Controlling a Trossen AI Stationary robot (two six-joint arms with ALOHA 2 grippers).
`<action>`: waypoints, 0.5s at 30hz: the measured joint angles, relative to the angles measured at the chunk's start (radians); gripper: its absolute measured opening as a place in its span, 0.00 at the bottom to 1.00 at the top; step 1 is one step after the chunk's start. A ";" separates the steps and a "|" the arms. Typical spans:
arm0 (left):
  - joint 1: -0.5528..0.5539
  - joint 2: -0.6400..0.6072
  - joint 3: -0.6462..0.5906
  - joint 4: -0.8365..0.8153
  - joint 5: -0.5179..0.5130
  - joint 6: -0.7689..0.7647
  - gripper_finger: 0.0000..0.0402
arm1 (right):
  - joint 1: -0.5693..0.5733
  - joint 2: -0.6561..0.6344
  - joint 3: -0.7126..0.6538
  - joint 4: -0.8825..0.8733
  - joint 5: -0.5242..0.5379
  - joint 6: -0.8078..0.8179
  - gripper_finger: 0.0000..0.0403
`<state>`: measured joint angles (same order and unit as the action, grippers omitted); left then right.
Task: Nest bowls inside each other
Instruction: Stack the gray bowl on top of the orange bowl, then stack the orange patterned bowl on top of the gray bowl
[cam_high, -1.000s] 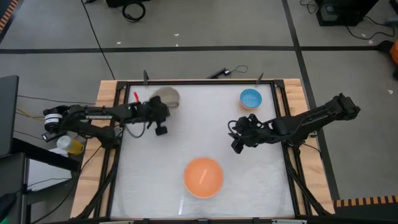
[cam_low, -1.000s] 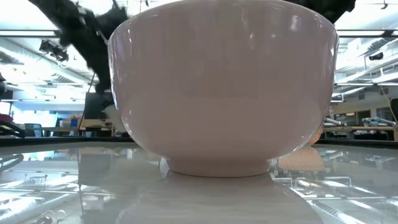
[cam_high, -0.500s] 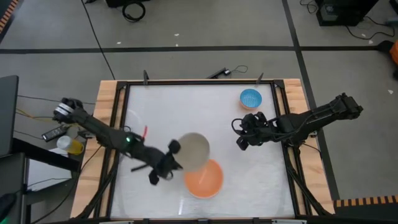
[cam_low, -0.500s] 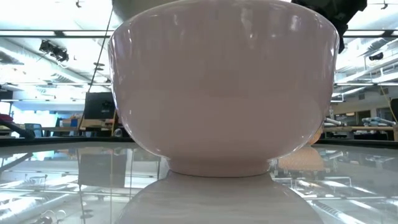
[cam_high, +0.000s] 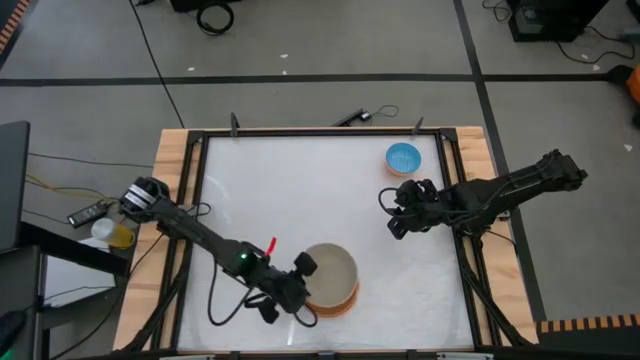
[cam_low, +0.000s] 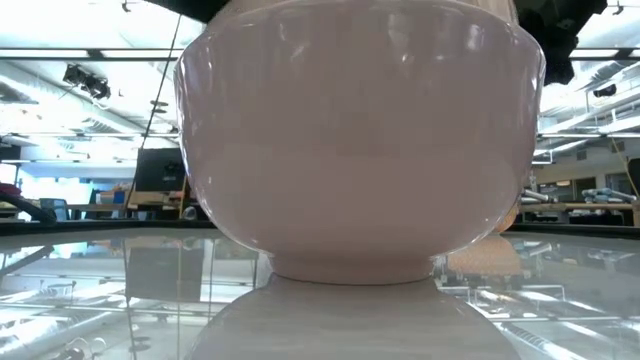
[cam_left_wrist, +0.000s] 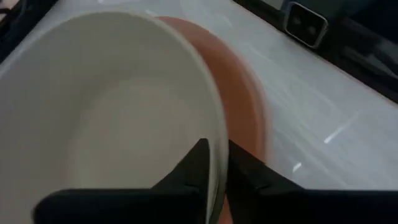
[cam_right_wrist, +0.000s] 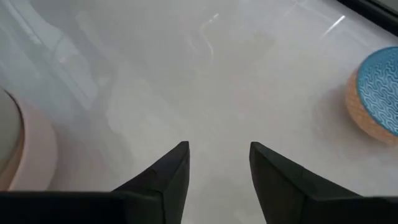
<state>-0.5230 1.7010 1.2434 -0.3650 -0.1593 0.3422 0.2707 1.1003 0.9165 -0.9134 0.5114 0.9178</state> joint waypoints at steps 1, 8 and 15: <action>0.001 0.005 0.008 -0.001 -0.001 -0.014 0.15 | 0.000 -0.009 0.000 -0.003 0.000 0.000 0.45; -0.027 0.008 0.035 0.002 -0.002 -0.057 0.38 | -0.001 -0.042 0.000 -0.024 0.005 -0.001 0.53; -0.038 0.006 0.035 -0.009 -0.016 -0.134 0.56 | -0.113 -0.039 -0.070 -0.057 0.028 -0.002 0.57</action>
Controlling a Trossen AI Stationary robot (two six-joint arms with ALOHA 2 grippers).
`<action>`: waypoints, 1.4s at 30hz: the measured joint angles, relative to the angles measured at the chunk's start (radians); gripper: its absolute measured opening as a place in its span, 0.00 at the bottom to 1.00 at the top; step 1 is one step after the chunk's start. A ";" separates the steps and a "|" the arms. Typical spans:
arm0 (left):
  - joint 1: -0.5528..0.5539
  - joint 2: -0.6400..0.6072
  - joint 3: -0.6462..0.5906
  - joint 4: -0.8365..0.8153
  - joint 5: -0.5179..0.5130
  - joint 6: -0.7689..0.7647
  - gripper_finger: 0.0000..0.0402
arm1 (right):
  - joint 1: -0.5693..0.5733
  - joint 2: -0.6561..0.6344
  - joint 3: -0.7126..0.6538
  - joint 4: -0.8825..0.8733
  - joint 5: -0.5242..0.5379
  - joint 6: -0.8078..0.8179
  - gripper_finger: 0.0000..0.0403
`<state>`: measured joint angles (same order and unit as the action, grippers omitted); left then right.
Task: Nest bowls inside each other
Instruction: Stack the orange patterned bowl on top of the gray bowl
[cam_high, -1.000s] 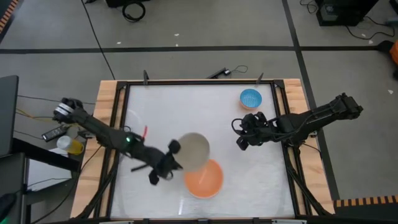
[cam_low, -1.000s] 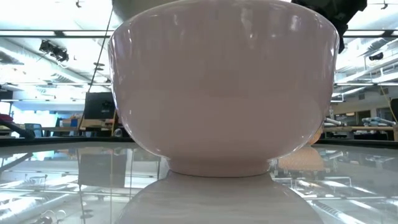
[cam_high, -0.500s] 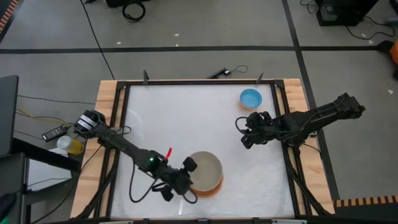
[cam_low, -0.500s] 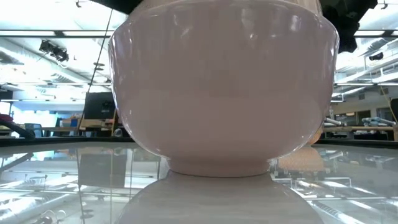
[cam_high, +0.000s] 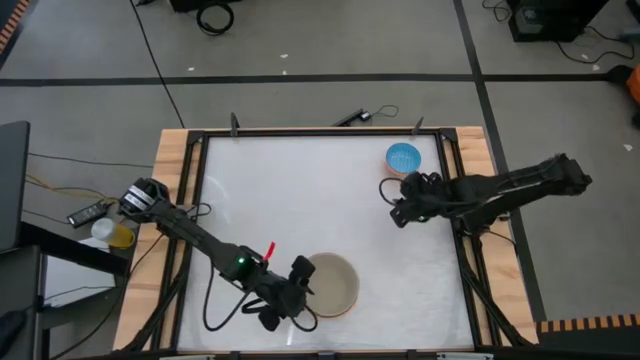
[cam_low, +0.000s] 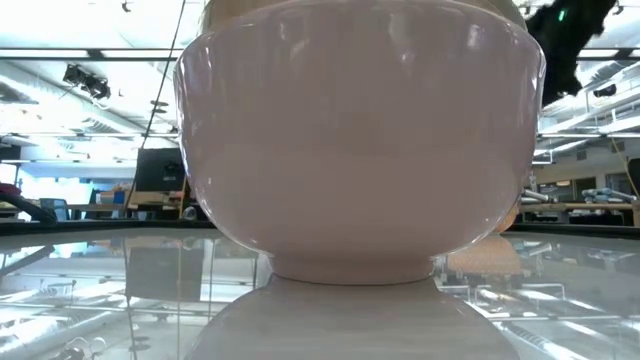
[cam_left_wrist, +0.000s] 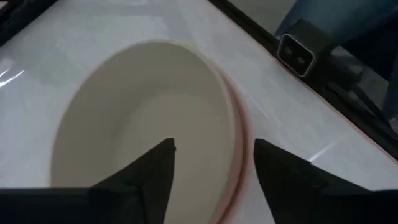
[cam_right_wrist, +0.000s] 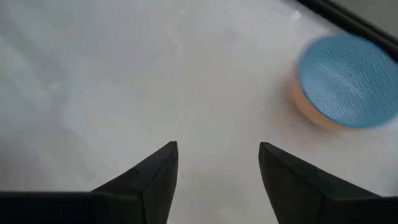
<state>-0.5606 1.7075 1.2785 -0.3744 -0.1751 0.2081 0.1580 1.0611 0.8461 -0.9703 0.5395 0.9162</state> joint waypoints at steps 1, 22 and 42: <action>0.000 -0.006 0.000 -0.003 -0.022 -0.019 0.57 | -0.030 0.000 -0.019 0.002 -0.003 -0.007 0.57; 0.291 -0.420 -0.448 0.465 0.037 -0.120 0.60 | -0.591 0.227 -0.103 0.336 -0.161 -0.607 0.57; 0.381 -0.598 -0.881 0.908 -0.104 -0.243 0.51 | -0.500 0.355 -0.078 0.369 -0.282 -0.603 0.06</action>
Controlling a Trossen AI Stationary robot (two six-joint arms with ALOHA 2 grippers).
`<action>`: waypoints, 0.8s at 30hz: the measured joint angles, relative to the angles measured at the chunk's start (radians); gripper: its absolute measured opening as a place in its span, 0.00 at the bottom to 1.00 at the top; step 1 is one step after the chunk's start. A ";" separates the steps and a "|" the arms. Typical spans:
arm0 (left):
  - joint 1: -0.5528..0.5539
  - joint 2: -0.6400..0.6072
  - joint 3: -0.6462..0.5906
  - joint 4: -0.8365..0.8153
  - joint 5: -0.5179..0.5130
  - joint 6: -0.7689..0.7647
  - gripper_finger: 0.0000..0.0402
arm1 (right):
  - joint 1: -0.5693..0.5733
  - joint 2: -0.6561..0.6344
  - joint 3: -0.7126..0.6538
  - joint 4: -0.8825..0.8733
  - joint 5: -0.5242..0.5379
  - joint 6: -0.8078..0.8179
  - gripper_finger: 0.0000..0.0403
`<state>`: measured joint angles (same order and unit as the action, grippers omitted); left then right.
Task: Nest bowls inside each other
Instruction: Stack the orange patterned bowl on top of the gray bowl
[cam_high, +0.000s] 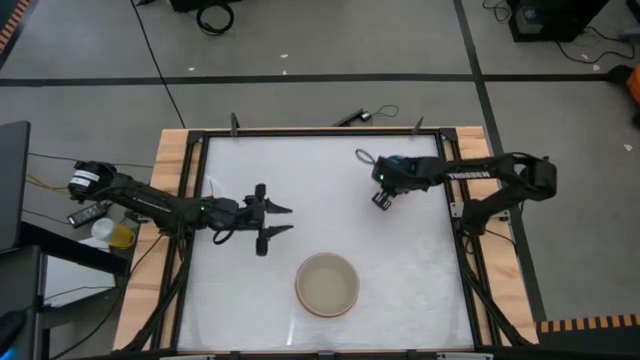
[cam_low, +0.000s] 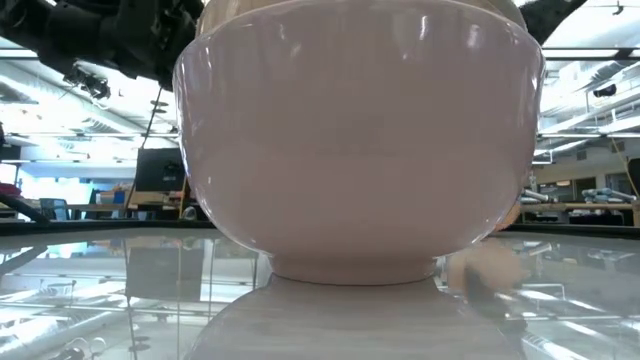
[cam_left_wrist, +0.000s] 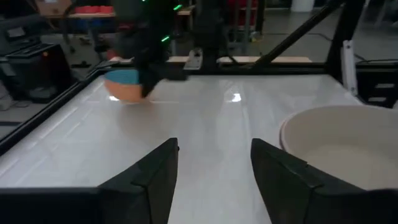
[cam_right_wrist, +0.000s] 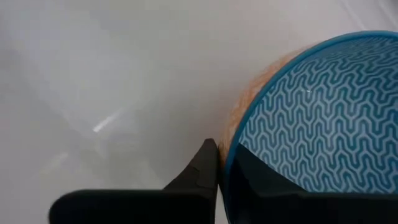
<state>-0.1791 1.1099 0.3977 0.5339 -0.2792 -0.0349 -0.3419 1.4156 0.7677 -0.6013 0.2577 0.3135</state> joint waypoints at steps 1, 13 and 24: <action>0.000 0.000 0.000 0.002 -0.014 0.004 0.50 | 0.042 -0.014 0.010 0.000 -0.004 0.009 0.06; 0.049 0.001 0.000 0.002 -0.024 0.001 0.47 | 0.607 0.026 0.259 0.181 -0.001 0.058 0.05; 0.077 0.001 0.001 0.001 -0.024 -0.007 0.47 | 0.833 0.288 0.494 0.249 -0.108 -0.184 0.05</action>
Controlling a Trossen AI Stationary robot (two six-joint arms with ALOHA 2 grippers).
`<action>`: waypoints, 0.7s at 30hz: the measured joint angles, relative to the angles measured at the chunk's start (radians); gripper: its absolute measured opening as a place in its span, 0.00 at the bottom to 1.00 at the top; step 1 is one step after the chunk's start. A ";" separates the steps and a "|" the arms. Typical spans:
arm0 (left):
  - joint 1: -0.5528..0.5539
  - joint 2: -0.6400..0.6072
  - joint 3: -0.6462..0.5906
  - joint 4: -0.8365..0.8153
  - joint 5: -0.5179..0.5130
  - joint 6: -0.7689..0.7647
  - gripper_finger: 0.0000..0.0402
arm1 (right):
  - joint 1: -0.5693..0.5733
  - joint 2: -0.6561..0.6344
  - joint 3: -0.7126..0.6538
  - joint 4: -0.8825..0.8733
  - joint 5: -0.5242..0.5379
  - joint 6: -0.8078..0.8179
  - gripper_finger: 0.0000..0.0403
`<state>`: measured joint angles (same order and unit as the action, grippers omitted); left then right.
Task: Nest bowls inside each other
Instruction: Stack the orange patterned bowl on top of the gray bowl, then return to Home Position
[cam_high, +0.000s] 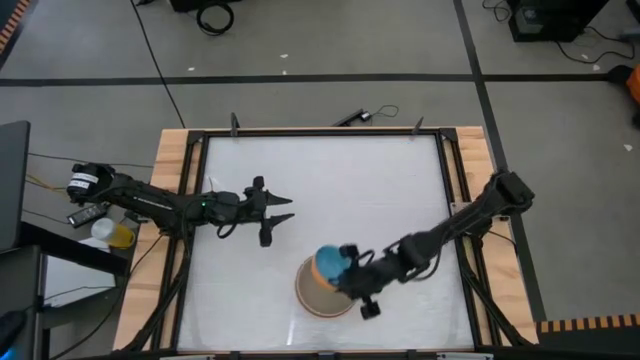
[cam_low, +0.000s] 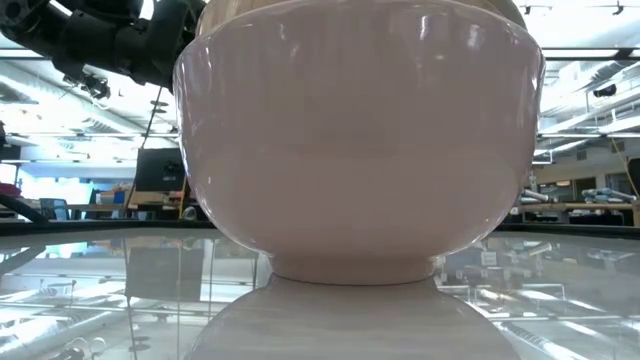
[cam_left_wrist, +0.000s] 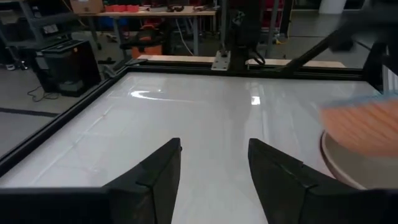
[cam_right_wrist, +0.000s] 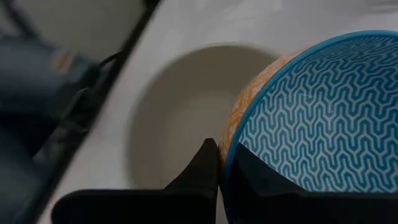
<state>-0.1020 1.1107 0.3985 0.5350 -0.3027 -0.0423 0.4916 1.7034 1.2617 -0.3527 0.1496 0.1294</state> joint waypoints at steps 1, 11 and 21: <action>0.000 0.000 0.000 0.000 0.000 0.000 0.47 | 0.005 0.024 0.014 0.000 -0.023 -0.005 0.05; -0.003 0.000 0.001 0.030 0.000 -0.022 0.47 | 0.012 0.068 0.049 -0.007 -0.036 0.025 0.43; -0.056 -0.017 0.001 0.020 -0.102 -0.017 0.47 | 0.042 -0.072 0.049 -0.097 0.198 0.084 0.67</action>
<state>-0.1581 1.0937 0.3992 0.5552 -0.4043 -0.0597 0.5340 1.6311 1.3109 -0.4499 0.3477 0.2132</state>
